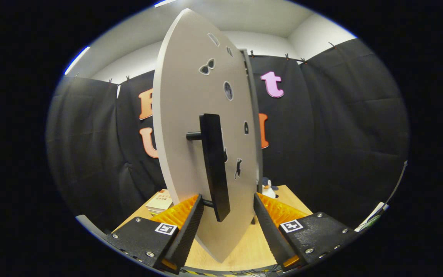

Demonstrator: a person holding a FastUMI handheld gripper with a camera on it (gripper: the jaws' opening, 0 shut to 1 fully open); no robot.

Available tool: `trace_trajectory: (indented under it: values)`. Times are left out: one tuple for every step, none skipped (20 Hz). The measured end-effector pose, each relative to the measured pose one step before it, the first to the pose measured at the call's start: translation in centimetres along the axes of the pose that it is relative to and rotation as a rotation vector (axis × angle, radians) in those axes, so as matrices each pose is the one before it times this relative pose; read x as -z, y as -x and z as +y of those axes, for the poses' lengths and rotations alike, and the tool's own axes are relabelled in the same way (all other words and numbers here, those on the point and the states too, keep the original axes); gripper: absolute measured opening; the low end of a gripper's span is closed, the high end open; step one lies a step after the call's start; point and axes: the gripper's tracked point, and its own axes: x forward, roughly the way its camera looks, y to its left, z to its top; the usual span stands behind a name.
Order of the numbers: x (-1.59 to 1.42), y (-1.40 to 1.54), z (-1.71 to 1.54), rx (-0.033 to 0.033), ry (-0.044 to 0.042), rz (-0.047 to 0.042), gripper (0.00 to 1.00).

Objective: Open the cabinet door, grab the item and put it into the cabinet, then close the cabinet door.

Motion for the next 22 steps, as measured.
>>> trace_trajectory:
  values:
    - [-0.043,-0.771,1.221,-0.02723,0.00624,0.00272,0.83]
    - [0.023,-0.797,0.983,-0.02596,-0.00195,0.00269,0.83]
    - [0.025,-0.928,0.899,-0.02287,-0.00322,0.00401,0.83]
    - [0.065,-1.005,0.833,-0.02183,-0.00403,0.00303,0.85]
    - [-0.061,-1.178,0.896,-0.02044,-0.00507,-0.0006,0.86]
    - [0.062,-0.926,0.516,-0.02293,-0.00525,0.00335,0.88]
    - [-0.097,-1.033,0.617,-0.0187,-0.00502,-0.00269,0.88]
    - [-0.101,-1.433,1.125,-0.02031,-0.00192,-0.0013,0.88]
    - [-0.199,-1.352,0.922,-0.01399,-0.01087,-0.00566,0.88]
    - [0.028,-1.429,0.752,-0.01435,-0.00152,-0.00205,0.89]
    - [-0.2,-1.47,0.35,-0.00808,0.00424,-0.00694,0.89]
    - [-0.058,-1.01,0.629,-0.00751,0.00893,-0.0027,0.9]
    - [-0.023,-1.027,0.533,-0.00252,0.01069,-0.00186,0.9]
    - [-0.061,-0.527,0.432,0.00129,0.00569,-0.00194,0.91]
    - [0.069,-0.711,0.399,-0.00469,0.00072,0.00439,0.92]
    - [-0.044,-0.808,0.21,-0.0029,0.00157,0.00008,0.93]
    - [-0.076,-0.713,0.193,-0.00078,0.00452,-0.00015,0.93]
    - [-0.066,-0.619,0.379,0.0017,0.00679,-0.00365,0.93]
    - [-0.186,-0.452,0.373,0.00275,0.00818,-0.00179,0.93]
    - [-0.072,-0.465,0.475,0.00155,0.00264,0.00196,0.93]
    - [-0.081,-0.458,0.303,0.00124,-0.00033,0.00085,0.94]
    - [-0.025,-0.644,0.226,0.00349,-0.00467,0.00334,0.94]
